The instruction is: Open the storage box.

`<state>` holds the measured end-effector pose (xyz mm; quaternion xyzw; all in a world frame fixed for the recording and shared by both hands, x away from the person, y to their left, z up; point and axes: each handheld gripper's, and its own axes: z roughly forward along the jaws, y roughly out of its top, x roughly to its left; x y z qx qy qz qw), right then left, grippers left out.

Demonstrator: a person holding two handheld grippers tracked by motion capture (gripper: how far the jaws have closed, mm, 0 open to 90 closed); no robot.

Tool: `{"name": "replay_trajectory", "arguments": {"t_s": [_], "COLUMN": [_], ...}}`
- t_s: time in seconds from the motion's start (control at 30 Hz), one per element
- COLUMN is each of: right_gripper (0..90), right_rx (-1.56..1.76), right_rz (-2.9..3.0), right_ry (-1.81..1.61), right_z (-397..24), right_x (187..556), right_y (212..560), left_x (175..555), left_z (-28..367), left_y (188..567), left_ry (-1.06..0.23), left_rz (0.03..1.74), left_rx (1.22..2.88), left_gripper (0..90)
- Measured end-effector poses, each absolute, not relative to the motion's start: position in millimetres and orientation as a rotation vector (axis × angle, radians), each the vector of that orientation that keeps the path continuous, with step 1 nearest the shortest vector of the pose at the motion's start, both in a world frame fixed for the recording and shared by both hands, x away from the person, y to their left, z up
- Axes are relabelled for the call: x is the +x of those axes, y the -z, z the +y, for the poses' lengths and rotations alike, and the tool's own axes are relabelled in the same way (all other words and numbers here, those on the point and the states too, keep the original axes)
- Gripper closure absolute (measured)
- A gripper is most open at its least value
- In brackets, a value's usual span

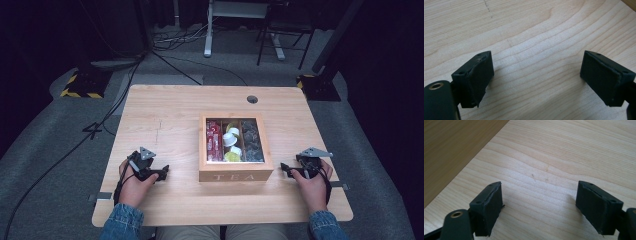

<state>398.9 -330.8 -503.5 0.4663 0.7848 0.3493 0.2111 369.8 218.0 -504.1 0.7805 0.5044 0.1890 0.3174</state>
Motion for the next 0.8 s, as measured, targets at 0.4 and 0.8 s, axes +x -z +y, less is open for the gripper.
{"name": "replay_trajectory", "arguments": {"t_s": [0.4,0.8], "right_gripper": [21.3,21.3], "right_rx": [1.294,1.294], "right_rz": [2.186,2.187], "right_ry": [-0.975,-0.976], "right_z": [-331,-331], "right_x": [399,399], "right_y": [503,503], "left_x": [362,350], "left_z": [221,209], "left_y": [478,446], "left_ry": [-0.501,-0.513], "left_rz": [1.328,1.250], "left_rx": [2.043,2.049], "left_gripper": [20.8,22.9]}}
